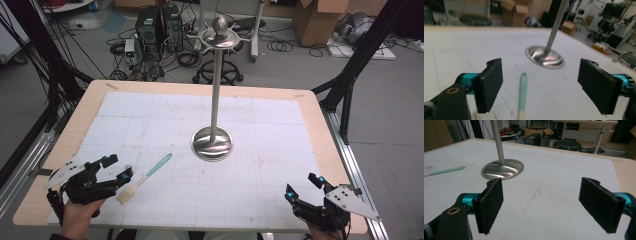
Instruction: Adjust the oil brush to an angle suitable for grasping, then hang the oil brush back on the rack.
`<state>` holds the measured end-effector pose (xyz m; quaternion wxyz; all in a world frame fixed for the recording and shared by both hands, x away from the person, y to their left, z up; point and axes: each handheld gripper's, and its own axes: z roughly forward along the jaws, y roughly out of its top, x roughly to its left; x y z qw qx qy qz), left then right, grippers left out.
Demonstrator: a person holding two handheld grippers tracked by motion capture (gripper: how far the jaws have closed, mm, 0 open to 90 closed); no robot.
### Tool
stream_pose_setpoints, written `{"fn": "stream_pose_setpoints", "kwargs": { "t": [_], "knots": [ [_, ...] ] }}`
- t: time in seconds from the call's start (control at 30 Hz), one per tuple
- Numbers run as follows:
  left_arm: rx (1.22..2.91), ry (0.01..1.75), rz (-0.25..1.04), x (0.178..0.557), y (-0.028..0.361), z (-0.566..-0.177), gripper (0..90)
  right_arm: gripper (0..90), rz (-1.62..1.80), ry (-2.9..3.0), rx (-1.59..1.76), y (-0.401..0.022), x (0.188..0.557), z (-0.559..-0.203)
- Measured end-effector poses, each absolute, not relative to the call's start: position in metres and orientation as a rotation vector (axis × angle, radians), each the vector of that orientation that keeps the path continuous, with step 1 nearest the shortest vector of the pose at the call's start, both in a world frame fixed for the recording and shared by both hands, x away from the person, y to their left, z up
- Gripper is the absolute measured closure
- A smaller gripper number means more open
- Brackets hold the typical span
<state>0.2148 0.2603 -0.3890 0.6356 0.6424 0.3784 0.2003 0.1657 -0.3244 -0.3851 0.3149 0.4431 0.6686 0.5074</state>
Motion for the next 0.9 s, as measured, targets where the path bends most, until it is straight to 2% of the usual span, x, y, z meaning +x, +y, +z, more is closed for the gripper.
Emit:
{"fn": "stream_pose_setpoints", "kwargs": {
  "t": [0.27,0.43,0.6,0.9],
  "knots": [
    [1.448,0.782,0.535,0.2079,0.2627,-0.3912,17.2,18.5,1.34,1.766,1.163,-0.3222,0.167,-0.3849],
    [1.474,0.825,0.469,0.2093,0.2597,-0.3927,18.9,18.5,1.343,1.77,1.158,-0.3218,0.1686,-0.3855],
    [1.506,0.848,0.524,0.2072,0.2578,-0.3928,18.9,18.5,1.352,1.774,1.152,-0.3219,0.1684,-0.3851],
    [1.549,0.893,0.527,0.2129,0.2573,-0.3973,19.4,18.5,1.36,1.756,1.159,-0.3258,0.1656,-0.3845]
  ]
}}
